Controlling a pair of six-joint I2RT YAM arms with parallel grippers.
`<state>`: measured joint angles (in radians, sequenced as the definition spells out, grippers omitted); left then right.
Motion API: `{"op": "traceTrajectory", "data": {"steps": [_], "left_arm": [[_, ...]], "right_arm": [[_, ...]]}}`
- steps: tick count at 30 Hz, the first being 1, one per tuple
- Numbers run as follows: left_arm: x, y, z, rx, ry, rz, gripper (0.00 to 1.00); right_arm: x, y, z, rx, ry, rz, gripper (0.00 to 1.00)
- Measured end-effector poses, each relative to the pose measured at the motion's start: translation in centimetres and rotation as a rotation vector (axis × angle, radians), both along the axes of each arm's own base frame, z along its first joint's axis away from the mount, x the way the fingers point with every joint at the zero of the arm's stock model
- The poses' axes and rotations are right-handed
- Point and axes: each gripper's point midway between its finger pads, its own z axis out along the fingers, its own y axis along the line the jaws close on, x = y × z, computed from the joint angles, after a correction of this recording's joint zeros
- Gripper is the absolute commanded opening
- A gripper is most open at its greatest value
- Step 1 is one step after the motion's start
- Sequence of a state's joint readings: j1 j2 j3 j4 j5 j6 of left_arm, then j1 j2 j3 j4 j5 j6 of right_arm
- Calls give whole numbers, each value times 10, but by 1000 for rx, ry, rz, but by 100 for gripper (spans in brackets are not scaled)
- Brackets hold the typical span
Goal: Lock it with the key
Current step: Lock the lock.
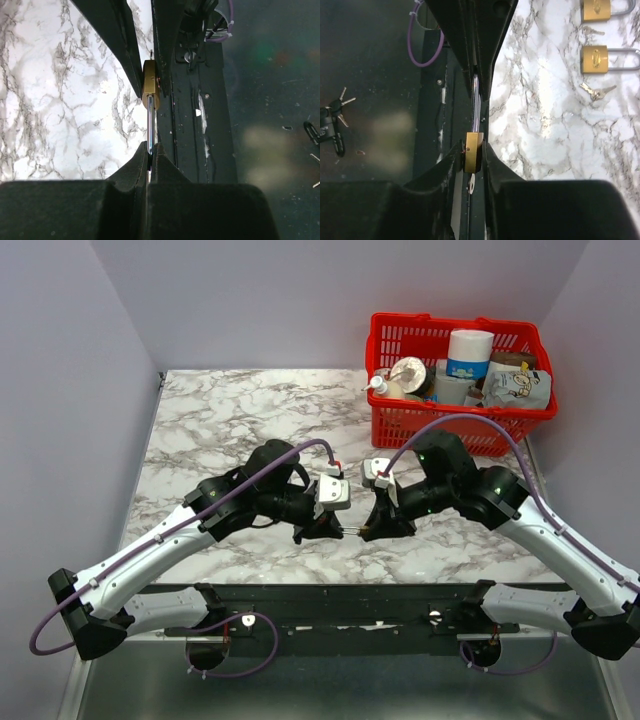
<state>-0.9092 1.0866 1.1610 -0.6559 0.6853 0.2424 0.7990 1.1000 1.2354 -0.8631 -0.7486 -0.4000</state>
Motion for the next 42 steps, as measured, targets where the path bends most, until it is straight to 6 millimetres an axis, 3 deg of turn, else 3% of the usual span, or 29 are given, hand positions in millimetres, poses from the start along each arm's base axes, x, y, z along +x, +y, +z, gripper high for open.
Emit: {"op": "traceTrajectory", "data": {"steps": [1, 6, 7, 8, 11, 17, 21, 29, 42], "left_arm": [[0, 0, 0, 3, 7, 4, 0], [4, 1, 0, 7, 32, 42, 0], [9, 2, 0, 6, 49, 69, 4], [11, 3, 0, 5, 61, 84, 25], [31, 6, 4, -17, 115, 179, 60], [109, 28, 23, -175, 301, 574, 84], [130, 32, 21, -284, 476, 744, 99], [157, 14, 10, -444, 818, 919, 95], [162, -8, 17, -513, 916, 945, 79]], "right_arm": [[1, 0, 0, -2, -6, -2, 1], [4, 0, -1, -4, -8, -18, 1], [5, 1, -1, -2, -9, -30, 1], [8, 2, -1, 4, -15, -45, 1], [21, 5, 2, 27, -42, -116, 1], [63, -6, 0, 61, -28, -408, 1], [90, -12, 9, 145, -42, -593, 1], [135, -14, 27, 257, -51, -847, 1], [144, -11, 9, 224, -35, -909, 1]]}}
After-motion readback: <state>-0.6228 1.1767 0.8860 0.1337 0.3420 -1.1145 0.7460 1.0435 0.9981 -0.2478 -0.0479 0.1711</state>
